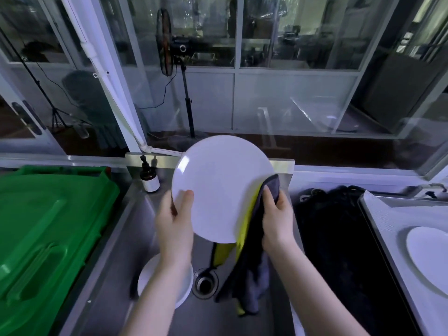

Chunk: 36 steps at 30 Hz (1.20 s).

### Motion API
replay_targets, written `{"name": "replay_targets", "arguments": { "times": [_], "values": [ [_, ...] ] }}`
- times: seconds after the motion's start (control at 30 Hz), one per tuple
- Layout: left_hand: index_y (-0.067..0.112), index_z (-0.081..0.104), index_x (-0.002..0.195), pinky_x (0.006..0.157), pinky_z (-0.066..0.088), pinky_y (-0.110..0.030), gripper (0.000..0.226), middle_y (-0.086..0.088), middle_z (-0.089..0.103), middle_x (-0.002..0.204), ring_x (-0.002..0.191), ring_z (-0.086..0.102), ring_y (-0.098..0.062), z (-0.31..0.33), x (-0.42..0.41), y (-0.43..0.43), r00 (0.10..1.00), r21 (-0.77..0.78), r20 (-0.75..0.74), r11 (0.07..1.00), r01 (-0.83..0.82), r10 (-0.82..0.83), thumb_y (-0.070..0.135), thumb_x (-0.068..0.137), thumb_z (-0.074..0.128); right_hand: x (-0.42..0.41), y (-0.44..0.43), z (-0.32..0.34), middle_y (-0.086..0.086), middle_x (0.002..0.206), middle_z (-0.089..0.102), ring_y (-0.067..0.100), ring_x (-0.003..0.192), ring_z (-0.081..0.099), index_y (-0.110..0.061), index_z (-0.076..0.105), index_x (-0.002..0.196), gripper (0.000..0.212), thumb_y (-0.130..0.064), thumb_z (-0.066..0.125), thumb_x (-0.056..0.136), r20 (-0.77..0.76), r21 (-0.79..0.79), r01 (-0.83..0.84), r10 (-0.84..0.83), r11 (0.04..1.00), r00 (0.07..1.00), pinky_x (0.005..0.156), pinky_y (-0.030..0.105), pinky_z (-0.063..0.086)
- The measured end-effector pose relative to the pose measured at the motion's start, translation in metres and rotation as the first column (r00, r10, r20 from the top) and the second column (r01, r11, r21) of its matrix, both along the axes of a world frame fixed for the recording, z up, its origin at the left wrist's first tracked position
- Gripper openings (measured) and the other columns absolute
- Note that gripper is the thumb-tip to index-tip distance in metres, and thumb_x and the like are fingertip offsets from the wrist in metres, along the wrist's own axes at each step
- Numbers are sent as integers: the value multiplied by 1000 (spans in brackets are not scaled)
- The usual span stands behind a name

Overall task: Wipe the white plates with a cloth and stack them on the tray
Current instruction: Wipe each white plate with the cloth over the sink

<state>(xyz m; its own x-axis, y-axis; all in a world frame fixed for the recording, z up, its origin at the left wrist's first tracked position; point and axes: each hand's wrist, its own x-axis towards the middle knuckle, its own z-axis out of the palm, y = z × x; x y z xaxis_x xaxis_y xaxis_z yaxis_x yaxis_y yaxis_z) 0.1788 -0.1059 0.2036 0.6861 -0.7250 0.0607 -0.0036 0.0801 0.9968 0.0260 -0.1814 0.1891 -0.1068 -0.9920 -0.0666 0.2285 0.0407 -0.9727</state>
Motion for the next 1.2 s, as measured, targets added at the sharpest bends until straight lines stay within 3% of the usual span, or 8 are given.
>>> {"name": "replay_targets", "arguments": {
  "times": [0.07,0.2,0.33,0.6,0.77,0.93,1.07,1.2],
  "values": [
    [35,62,117,69,50,-5,16,29,71,104,94,65,13,-2,-10,-4,999,-26,-24,999,-29,29,34,102,57,2,9,-12,-1,104,74,16,103,67,-21,67,107,14,-26,56,98,33,71,-8,5,997,999,92,38,53],
    [31,58,130,92,55,-32,27,19,71,114,107,66,0,-2,5,-9,1000,33,-19,999,-15,16,34,105,52,-8,11,-5,-7,102,74,9,101,68,-23,67,105,12,-22,57,98,-74,-36,-117,114,992,991,84,26,54],
    [64,62,97,68,51,-10,32,34,70,97,87,65,14,20,36,-5,966,7,230,993,118,-117,33,99,55,-17,-9,36,-9,91,71,-4,82,60,-15,63,95,5,-19,60,96,-374,-238,-247,147,939,916,75,17,47],
    [41,68,100,76,43,-15,13,13,71,94,86,62,-2,47,54,-2,643,223,578,856,467,-502,39,91,59,2,-26,90,-4,81,65,12,80,58,-17,60,82,16,-21,75,85,-878,-193,-813,272,550,393,76,26,43],
    [41,71,97,74,47,-18,14,15,73,93,84,63,2,24,47,5,867,68,361,937,343,-344,38,89,59,-22,-24,55,-11,78,62,0,74,52,-12,61,85,12,-18,70,90,-672,-238,-623,337,745,659,74,23,43],
    [41,72,90,69,53,-33,13,16,74,89,86,68,-15,4,30,5,995,10,-1,995,96,-96,41,85,61,-27,12,2,0,110,74,20,108,67,-24,68,110,19,-14,63,94,-120,-40,-375,368,926,922,100,48,50],
    [53,70,93,73,56,-37,17,21,75,96,90,72,-5,3,35,4,969,107,112,972,210,-221,43,87,58,-33,0,14,0,110,73,17,107,67,-15,66,112,19,-14,65,93,-266,-54,-390,363,919,893,99,47,51],
    [47,70,99,74,49,-21,17,21,74,94,84,66,6,24,53,-5,830,173,355,902,395,-431,32,98,62,-31,-22,50,-12,86,69,-3,81,61,-21,63,88,6,-21,69,90,-603,-181,-580,376,794,704,77,19,48]
  ]
}}
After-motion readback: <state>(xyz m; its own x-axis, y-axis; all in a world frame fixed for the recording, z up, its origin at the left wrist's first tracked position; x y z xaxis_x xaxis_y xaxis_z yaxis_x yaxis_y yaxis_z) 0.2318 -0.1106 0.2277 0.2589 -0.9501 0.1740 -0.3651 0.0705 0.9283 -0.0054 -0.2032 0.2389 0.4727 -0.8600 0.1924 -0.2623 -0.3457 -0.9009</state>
